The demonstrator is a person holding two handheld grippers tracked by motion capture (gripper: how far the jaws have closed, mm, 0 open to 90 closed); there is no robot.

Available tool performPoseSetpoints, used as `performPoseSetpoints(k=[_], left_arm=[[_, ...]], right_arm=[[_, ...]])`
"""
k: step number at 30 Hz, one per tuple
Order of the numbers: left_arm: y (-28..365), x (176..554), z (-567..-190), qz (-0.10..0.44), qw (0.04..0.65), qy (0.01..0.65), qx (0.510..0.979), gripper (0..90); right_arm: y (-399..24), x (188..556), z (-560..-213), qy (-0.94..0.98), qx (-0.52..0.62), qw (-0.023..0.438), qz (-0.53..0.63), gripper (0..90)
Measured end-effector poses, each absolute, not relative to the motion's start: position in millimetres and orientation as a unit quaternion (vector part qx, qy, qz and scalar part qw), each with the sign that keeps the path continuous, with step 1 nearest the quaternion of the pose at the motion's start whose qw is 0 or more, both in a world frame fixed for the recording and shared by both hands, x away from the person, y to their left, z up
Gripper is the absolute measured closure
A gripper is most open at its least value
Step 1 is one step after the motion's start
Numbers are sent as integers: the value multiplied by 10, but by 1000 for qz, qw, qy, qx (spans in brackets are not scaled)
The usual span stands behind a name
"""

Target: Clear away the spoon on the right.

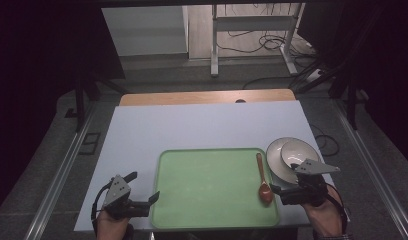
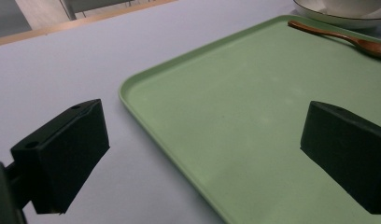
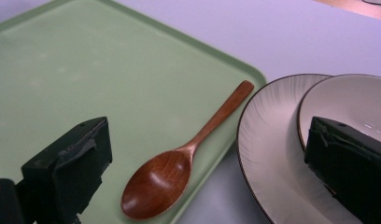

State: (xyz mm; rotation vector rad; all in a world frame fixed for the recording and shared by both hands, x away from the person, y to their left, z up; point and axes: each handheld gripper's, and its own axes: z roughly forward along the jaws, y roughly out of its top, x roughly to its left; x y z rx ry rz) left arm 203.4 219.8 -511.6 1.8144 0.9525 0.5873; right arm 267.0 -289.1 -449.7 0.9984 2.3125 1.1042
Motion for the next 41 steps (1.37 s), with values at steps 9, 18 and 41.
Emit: performPoseSetpoints(k=[9, 18, 41], left_arm=[[2197, 2035, -5118, 241, 483, 391, 745, 10], [2195, 2037, -5122, 238, 482, 391, 747, 10], [2201, 2039, -5123, 237, 481, 392, 747, 10]], right_arm=[[-3016, 2579, -4485, 819, 364, 213, 390, 6], [-3197, 2471, -4466, 807, 375, 232, 394, 6], [-3540, 2346, -4669, 800, 404, 238, 375, 9]])
